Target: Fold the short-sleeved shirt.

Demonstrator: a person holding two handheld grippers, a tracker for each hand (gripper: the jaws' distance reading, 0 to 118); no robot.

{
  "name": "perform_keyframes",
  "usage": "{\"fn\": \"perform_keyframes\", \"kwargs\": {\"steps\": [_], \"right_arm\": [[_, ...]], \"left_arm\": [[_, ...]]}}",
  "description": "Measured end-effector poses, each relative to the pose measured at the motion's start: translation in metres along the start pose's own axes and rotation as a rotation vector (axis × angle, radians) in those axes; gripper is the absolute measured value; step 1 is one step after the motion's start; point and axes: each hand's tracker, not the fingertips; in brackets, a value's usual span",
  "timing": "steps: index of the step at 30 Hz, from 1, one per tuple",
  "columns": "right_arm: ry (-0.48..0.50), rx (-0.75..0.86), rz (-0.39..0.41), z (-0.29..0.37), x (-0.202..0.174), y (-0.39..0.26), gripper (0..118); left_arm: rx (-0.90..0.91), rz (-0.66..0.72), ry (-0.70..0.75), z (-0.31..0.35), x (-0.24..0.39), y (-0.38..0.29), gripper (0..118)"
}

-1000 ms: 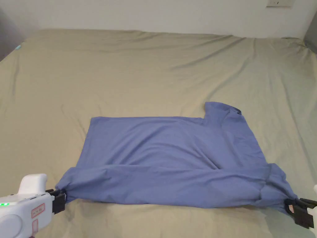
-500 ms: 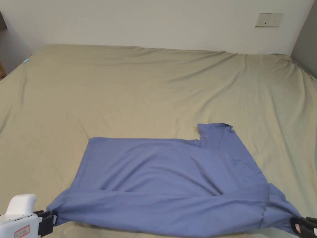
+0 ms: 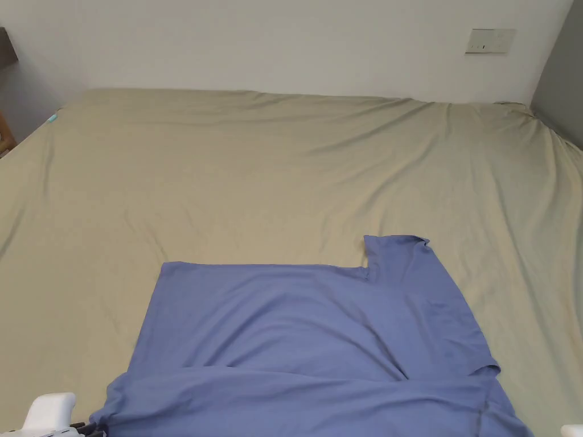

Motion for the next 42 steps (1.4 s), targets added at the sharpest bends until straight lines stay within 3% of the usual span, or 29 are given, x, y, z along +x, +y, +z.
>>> {"fn": "perform_keyframes", "kwargs": {"steps": [2,3,4,6,7,8,9,11,12,17,21,25,28,33,37,38,39,40,41,42], "right_arm": [[-0.021,-0.003,0.049,-0.005,-0.001,-0.002,4],[-0.041,0.007,0.086,-0.007,-0.002,-0.004,19],[-0.048,0.01,0.098,-0.007,-0.004,-0.005,45],[-0.126,0.007,0.081,-0.005,-0.009,-0.008,70],[-0.15,0.009,0.056,-0.003,-0.011,-0.008,70],[-0.147,0.035,0.049,0.001,-0.012,-0.01,95],[-0.123,0.118,0.026,0.011,-0.011,-0.013,100],[-0.129,0.17,-0.021,0.028,-0.013,-0.013,100],[-0.129,0.2,-0.031,0.037,-0.014,-0.012,100],[-0.127,0.336,-0.034,0.087,-0.029,0.001,100],[-0.124,0.579,0.014,0.127,-0.052,0.01,100],[-0.132,0.8,0.103,0.161,-0.075,0.01,100],[-0.161,0.882,0.155,0.174,-0.089,0.013,100],[-0.161,0.864,0.177,0.175,-0.098,0.025,100],[-0.165,0.868,0.188,0.177,-0.097,0.032,100],[-0.162,0.877,0.182,0.178,-0.097,0.033,99],[-0.153,0.895,0.177,0.18,-0.095,0.034,88],[-0.151,0.907,0.176,0.181,-0.093,0.036,72],[-0.158,0.911,0.176,0.182,-0.094,0.038,46],[-0.194,0.908,0.176,0.18,-0.093,0.042,6]], "left_arm": [[0.001,0.001,0.004,-0.004,0.0,-0.002,4],[0.007,0.005,0.005,-0.005,0.0,-0.004,4],[0.009,0.007,0.006,-0.006,0.001,-0.005,5],[0.021,0.023,-0.01,-0.007,-0.001,-0.009,8],[0.032,0.042,-0.022,-0.007,-0.003,-0.012,8],[0.037,0.052,-0.013,-0.006,-0.005,-0.014,17],[0.05,0.065,0.012,-0.004,-0.007,-0.017,45],[0.075,0.079,0.024,0.0,-0.011,-0.024,103],[0.125,0.1,0.014,0.008,-0.014,-0.027,110],[0.264,0.115,-0.013,0.052,-0.013,-0.036,107],[0.521,0.025,0.036,0.097,-0.007,-0.04,117],[0.714,-0.073,0.092,0.141,0.02,-0.041,118],[0.78,-0.084,0.11,0.158,0.038,-0.037,118],[0.793,-0.015,0.06,0.162,0.052,-0.019,118],[0.819,0.011,0.02,0.17,0.069,-0.009,114],[0.853,-0.003,0.04,0.172,0.072,-0.008,104],[0.881,-0.032,0.065,0.171,0.073,-0.006,78],[0.902,-0.058,0.079,0.172,0.076,-0.005,50],[0.908,-0.069,0.089,0.172,0.078,-0.003,19],[0.924,-0.073,0.091,0.172,0.08,-0.002,2]]}}
